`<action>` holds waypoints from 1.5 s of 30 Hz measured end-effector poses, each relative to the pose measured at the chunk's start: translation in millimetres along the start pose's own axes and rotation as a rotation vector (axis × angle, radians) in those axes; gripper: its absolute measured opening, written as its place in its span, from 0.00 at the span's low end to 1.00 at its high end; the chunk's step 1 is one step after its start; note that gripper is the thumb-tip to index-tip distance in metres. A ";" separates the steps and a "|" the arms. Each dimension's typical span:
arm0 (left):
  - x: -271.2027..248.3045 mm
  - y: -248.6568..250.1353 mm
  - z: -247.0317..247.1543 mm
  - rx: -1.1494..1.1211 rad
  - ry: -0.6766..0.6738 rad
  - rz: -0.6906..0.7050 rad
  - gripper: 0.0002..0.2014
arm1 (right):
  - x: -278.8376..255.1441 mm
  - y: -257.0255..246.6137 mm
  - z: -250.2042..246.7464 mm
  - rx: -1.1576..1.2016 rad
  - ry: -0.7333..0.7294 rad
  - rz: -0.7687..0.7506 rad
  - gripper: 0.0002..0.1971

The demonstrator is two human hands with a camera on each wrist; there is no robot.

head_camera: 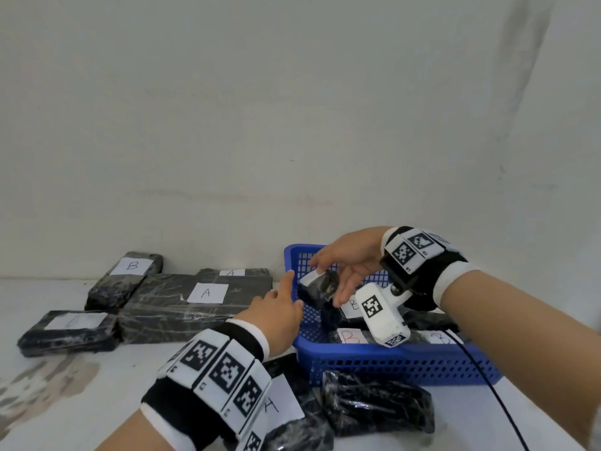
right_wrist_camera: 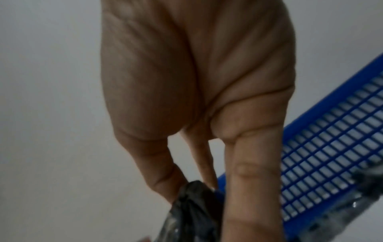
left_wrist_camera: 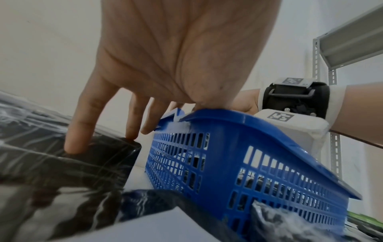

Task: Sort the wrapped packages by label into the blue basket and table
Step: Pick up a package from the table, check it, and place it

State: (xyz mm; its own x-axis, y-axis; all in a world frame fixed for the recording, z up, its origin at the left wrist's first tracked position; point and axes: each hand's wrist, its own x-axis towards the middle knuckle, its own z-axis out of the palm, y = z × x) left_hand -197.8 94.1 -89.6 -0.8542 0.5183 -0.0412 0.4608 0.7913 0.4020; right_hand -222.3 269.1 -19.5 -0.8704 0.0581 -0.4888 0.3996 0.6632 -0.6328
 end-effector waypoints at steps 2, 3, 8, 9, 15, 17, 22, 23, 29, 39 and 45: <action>1.3 -0.7 2.1 0.013 0.023 0.034 0.28 | 6.4 -2.1 5.7 -0.017 -0.034 0.037 0.30; 2.9 -0.3 2.5 0.016 0.019 0.032 0.28 | 9.1 -3.2 9.0 -0.036 -0.078 0.054 0.31; 3.5 -2.3 2.4 0.006 0.015 0.047 0.28 | 6.9 -5.2 20.9 -0.270 -0.241 0.120 0.17; 2.6 -1.6 1.9 0.017 0.016 0.058 0.27 | 5.2 -6.2 21.9 -0.338 -0.238 0.119 0.14; 4.0 -2.0 3.1 0.026 0.020 0.068 0.27 | 9.1 -10.2 23.4 -0.657 -0.099 0.072 0.25; 4.9 -3.2 3.5 0.011 0.022 0.069 0.28 | 9.4 -10.4 23.7 -0.674 -0.104 0.055 0.19; 8.4 -6.2 5.5 0.001 0.021 0.059 0.28 | 8.9 -4.3 20.1 -0.665 -0.107 -0.004 0.15; 8.6 -6.3 5.8 0.000 0.018 0.057 0.27 | 7.3 -3.3 19.1 -0.674 -0.110 -0.008 0.13; 8.6 -6.4 4.4 -0.006 -0.012 0.035 0.29 | -3.1 -5.4 5.2 -0.598 -0.064 -0.060 0.15; -23.1 -10.0 -10.8 -0.199 0.161 0.060 0.26 | -117.0 57.0 17.2 -0.380 0.153 -0.264 0.03; -60.8 -17.3 -31.8 -0.341 0.130 -0.041 0.14 | -146.6 109.9 58.6 -0.441 0.381 -0.411 0.03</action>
State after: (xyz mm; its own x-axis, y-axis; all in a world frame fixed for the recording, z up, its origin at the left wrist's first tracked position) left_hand -161.5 38.6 -64.9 -0.9038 0.4256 0.0448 0.3378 0.6453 0.6852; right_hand -33.9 289.8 -52.6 -0.9978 -0.0587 0.0321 -0.0665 0.9228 -0.3795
